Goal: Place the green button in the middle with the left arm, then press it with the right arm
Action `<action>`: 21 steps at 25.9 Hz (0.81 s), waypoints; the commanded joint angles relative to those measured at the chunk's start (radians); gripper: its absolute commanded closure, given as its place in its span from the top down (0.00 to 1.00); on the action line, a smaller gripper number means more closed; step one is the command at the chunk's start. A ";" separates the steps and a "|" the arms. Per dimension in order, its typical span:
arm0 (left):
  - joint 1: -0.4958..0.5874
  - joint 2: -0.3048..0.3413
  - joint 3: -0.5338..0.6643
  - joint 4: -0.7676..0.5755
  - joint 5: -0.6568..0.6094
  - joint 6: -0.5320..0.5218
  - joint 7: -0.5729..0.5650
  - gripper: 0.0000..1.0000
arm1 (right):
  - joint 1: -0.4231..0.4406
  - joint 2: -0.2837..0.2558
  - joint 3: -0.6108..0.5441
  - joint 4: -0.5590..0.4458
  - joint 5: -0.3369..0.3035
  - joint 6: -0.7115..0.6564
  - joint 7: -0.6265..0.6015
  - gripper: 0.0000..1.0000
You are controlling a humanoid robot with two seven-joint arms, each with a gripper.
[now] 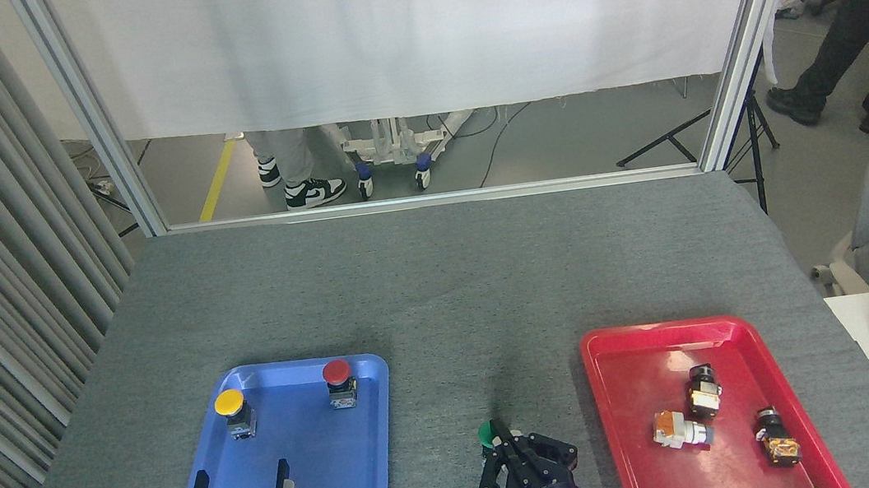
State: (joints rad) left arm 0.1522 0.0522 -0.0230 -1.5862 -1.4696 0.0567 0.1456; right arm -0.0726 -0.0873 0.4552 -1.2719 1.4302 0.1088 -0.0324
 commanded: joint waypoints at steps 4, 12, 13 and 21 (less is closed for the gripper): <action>0.000 0.000 0.000 0.000 0.000 0.000 0.000 0.99 | 0.004 -0.006 -0.013 -0.083 -0.005 0.008 -0.006 0.00; 0.000 0.000 0.000 0.000 0.000 0.000 -0.003 0.99 | 0.082 -0.031 -0.142 -0.236 -0.008 -0.003 -0.090 0.75; 0.000 0.000 0.000 0.000 0.000 0.000 -0.003 0.99 | 0.100 -0.043 -0.174 -0.253 -0.008 -0.005 -0.090 0.92; -0.002 -0.002 0.000 0.000 0.002 0.000 -0.006 0.99 | 0.254 -0.095 -0.406 -0.382 -0.013 -0.080 -0.100 1.00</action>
State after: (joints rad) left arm 0.1516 0.0518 -0.0230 -1.5862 -1.4689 0.0569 0.1413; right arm 0.1323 -0.1639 0.1234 -1.6107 1.4202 0.0457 -0.1333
